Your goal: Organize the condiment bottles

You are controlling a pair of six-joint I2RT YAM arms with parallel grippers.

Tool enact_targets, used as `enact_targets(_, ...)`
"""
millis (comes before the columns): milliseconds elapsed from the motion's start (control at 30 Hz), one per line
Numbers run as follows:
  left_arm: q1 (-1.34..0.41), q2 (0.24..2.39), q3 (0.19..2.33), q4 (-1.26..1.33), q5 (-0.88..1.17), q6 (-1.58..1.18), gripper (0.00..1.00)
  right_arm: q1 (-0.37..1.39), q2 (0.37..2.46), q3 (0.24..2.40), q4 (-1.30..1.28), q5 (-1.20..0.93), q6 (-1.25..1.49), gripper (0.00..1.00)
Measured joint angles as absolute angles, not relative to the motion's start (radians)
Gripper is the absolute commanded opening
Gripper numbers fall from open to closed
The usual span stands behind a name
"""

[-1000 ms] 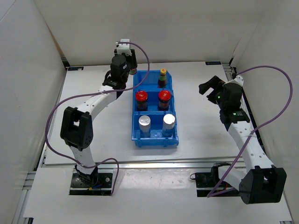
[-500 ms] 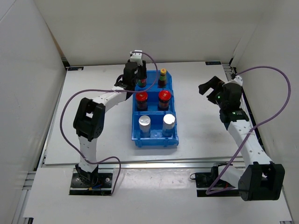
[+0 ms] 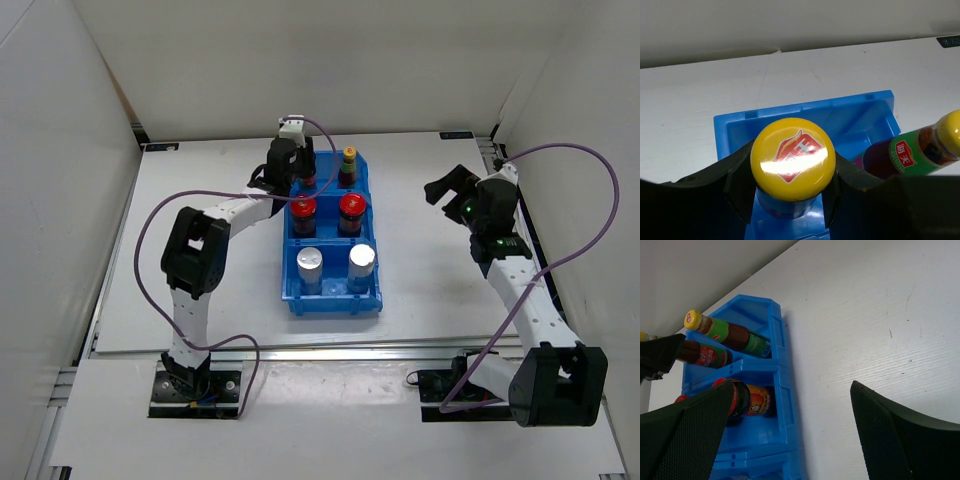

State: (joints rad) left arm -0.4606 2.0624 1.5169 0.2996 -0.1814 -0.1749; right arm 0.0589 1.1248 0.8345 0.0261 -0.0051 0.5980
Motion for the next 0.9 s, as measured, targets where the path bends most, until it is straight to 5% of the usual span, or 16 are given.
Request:
enact_targets(300, -0.461, 2.117, 1.509, 0.317, -0.176, -0.185, 0.21, 0.059, 1.139, 0.824, 0.033, -0.009, 0.596, 1.0)
enact_targets(400, -0.463, 2.118, 1.509, 0.319, -0.176, -0.184, 0.4, 0.059, 1.14, 0.82, 0.033, -0.011, 0.595, 1.0)
enact_targets(433, -0.464, 2.118, 1.509, 0.32, -0.176, -0.182, 0.59, 0.059, 1.14, 0.82, 0.033, -0.013, 0.595, 1.0)
enact_targets(500, -0.467, 2.118, 1.509, 0.32, -0.176, -0.176, 0.73, 0.059, 1.14, 0.82, 0.033, -0.018, 0.595, 1.0)
enact_targets(533, -0.469, 2.118, 1.509, 0.329, -0.178, -0.172, 0.93, 0.059, 1.14, 0.82, 0.033, -0.021, 0.595, 1.0)
enact_targets(567, -0.471, 2.117, 1.509, 0.34, -0.179, -0.164, 1.0, 0.059, 1.14, 0.82, 0.033, -0.023, 0.595, 1.0)
enact_targets(900, -0.501, 2.07, 1.509, 0.375, -0.277, -0.098, 1.0, 0.059, 1.134, 0.824, 0.007, -0.026, 0.595, 1.0)
